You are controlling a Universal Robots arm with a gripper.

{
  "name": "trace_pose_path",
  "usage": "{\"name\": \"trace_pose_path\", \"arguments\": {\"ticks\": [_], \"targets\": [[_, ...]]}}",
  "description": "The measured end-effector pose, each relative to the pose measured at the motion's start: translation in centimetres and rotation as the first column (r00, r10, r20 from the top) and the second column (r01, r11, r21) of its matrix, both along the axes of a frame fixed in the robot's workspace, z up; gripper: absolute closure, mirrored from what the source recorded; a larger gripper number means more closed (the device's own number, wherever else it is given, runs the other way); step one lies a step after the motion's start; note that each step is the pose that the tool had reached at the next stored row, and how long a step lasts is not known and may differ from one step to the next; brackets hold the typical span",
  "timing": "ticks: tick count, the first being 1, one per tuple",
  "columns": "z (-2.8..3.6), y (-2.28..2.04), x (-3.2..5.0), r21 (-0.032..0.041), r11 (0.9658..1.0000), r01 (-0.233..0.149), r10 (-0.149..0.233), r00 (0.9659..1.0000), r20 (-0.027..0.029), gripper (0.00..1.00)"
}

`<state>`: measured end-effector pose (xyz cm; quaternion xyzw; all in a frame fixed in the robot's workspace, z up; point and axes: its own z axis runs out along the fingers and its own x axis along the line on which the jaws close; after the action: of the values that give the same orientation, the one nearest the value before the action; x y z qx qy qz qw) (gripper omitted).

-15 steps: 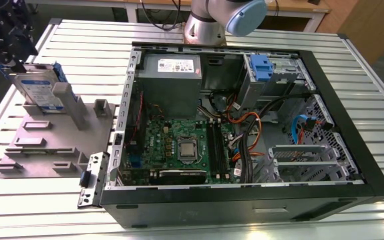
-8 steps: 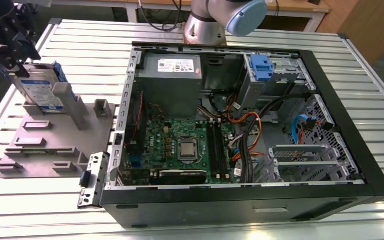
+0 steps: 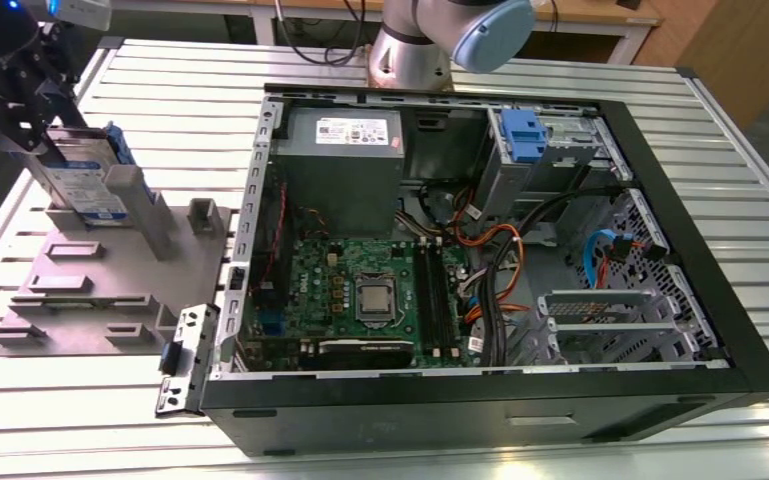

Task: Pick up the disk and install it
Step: 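Pick up the disk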

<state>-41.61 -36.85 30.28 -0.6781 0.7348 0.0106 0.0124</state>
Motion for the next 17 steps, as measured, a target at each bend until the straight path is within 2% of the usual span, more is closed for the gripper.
{"name": "trace_pose_path", "arguments": {"ticks": [2, 12, 13, 14, 16, 17], "targets": [[-0.22, 0.0, 0.0, 0.0, 1.0, -0.002, 0.002, 1.0, -0.001, 0.41], [-0.24, 0.0, 0.0, -0.0001, 1.0, -0.003, 0.003, 1.0, -0.0012, 0.41], [-0.24, -0.01, 0.0, 0.0, 1.0, -0.003, 0.003, 1.0, -0.0012, 0.42], [-0.25, 0.0, 0.0, 0.0, 1.0, -0.003, 0.003, 1.0, -0.0012, 0.49], [-0.25, 0.0, 0.0, 0.0, 1.0, -0.003, 0.003, 1.0, -0.0012, 0.49], [-0.25, 0.0, 0.0, 0.0, 1.0, -0.003, 0.003, 1.0, -0.0012, 0.55]]}}
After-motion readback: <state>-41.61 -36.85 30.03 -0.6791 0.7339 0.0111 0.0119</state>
